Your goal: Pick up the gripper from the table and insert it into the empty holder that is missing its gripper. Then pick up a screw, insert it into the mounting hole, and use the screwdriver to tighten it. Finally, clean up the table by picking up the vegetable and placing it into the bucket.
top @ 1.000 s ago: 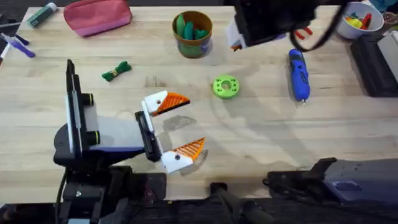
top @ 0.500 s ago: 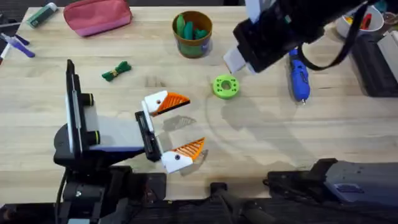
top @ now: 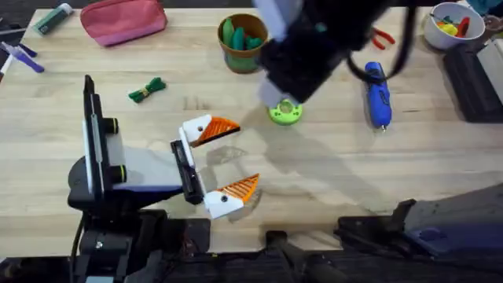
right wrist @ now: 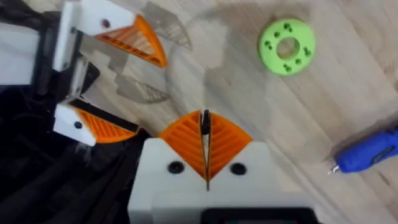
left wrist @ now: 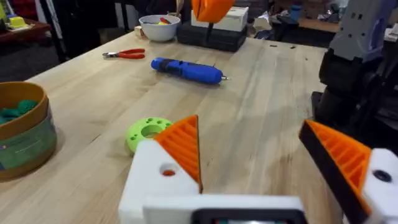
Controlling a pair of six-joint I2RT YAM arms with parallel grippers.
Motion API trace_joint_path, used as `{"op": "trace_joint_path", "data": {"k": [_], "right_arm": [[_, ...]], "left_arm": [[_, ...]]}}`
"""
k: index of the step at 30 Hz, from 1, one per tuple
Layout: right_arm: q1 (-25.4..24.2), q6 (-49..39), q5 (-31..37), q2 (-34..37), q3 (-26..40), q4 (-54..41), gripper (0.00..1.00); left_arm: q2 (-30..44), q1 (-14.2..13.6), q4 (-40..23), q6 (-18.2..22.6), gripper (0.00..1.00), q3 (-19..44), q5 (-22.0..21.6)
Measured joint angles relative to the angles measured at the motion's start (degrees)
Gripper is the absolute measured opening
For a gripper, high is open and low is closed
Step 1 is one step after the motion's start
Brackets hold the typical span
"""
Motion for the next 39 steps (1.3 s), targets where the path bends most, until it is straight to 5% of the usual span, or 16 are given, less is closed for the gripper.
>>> {"op": "trace_joint_path", "data": {"k": [17, 39], "right_arm": [[12.63, -15.09, 5.19, 4.76, 5.76, 8.69, 0.006], [13.23, -32.31, 5.83, 8.49, 6.04, 10.40, 0.006]], "left_arm": [[0.00, 0.00, 0.00, 0.00, 0.988, 0.00, 0.00], [0.00, 0.00, 0.00, 0.00, 0.988, 0.00, 0.00]]}}
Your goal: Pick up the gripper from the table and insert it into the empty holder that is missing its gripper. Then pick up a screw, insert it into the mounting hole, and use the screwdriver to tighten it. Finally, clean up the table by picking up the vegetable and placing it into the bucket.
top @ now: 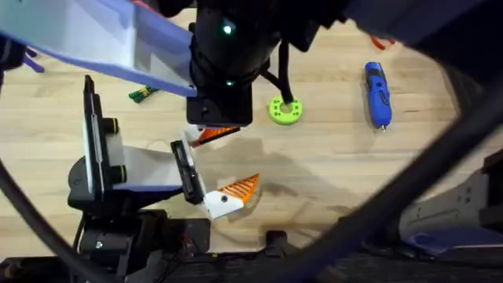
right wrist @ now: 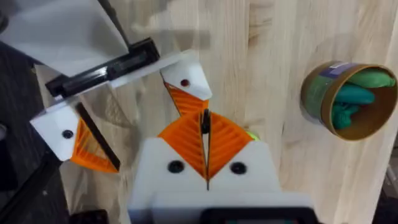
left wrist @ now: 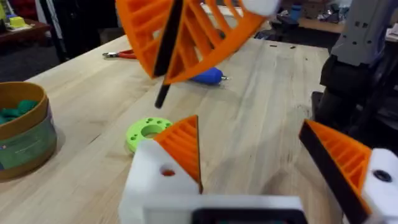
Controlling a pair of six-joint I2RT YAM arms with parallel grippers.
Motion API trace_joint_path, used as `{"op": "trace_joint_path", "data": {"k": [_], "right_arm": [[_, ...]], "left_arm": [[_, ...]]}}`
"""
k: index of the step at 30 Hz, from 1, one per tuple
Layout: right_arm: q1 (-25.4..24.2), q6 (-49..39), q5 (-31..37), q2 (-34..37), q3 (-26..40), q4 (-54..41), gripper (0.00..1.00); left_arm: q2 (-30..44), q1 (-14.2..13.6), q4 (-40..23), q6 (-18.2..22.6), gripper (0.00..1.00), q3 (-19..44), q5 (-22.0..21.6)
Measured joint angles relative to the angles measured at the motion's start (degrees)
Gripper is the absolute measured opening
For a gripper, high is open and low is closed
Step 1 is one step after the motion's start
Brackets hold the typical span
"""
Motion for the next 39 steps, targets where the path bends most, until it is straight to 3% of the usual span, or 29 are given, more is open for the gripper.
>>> {"op": "trace_joint_path", "data": {"k": [20, 39], "right_arm": [[0.90, -9.87, -4.11, 1.40, 0.00, 0.22, 0.006], [0.90, -10.55, -6.71, 1.40, 0.00, 0.39, 0.006]], "left_arm": [[0.00, 0.00, 0.00, 0.00, 0.988, 0.00, 0.00], [0.00, 0.00, 0.00, 0.00, 0.989, -0.02, 0.00]]}}
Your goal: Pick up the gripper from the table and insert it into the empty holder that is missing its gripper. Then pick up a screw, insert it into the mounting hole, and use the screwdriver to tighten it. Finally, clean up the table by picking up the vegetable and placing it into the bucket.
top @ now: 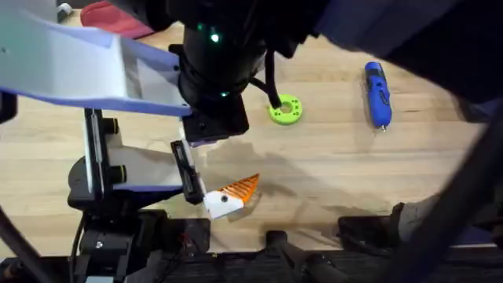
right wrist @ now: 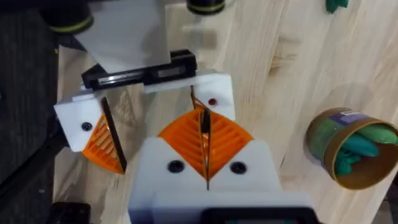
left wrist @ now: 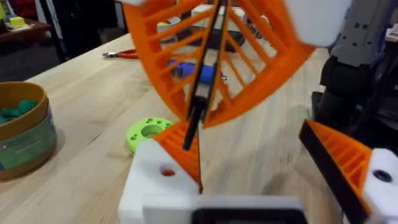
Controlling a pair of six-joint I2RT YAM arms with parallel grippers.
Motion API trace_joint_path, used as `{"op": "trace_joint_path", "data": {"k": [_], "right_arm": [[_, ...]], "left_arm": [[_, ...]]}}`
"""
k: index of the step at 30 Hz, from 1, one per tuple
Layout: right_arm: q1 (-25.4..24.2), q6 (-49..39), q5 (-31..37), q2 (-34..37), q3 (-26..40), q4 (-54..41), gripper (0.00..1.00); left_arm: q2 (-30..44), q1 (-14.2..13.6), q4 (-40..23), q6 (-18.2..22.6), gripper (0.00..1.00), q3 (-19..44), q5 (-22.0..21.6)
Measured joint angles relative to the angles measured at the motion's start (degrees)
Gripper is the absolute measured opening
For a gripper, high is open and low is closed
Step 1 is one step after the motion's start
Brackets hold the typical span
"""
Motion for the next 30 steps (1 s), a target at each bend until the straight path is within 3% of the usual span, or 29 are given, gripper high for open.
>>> {"op": "trace_joint_path", "data": {"k": [30], "right_arm": [[0.00, 0.00, 0.28, 2.25, 0.00, 1.33, 0.006]], "left_arm": [[0.00, 0.00, 0.00, 0.00, 0.988, 0.02, 0.00]]}}
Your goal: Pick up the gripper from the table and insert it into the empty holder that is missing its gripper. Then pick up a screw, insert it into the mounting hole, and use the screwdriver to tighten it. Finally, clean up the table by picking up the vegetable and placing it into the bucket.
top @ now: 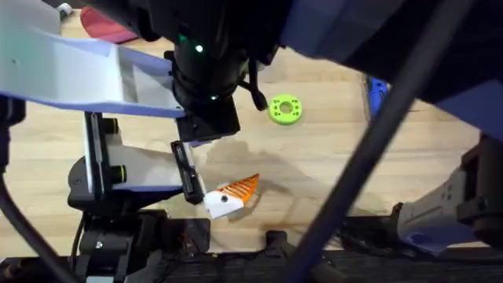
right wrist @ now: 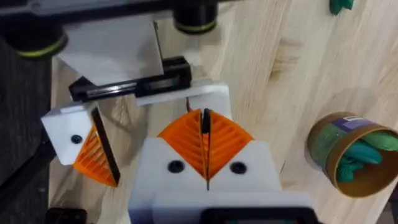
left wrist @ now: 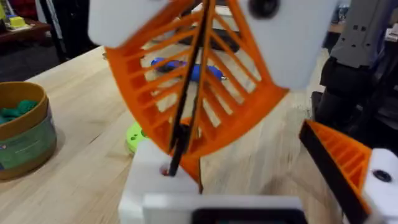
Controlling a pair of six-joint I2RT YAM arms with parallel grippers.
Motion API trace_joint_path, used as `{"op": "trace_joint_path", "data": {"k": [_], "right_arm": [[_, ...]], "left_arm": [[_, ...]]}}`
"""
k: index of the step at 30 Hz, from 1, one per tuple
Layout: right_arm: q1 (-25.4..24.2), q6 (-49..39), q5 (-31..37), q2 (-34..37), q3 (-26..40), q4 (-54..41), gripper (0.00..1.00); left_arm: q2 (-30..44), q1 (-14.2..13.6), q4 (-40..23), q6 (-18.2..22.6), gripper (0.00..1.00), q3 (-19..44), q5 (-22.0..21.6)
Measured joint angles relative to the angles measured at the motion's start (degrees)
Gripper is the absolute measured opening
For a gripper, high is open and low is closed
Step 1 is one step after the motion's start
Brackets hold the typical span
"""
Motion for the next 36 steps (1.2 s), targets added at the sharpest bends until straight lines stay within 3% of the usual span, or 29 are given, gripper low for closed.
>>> {"op": "trace_joint_path", "data": {"k": [36], "right_arm": [[-0.28, 0.00, 0.05, 0.00, 0.00, -0.92, 0.006]], "left_arm": [[0.00, 0.00, 0.00, 0.00, 0.988, 0.00, 0.00]]}}
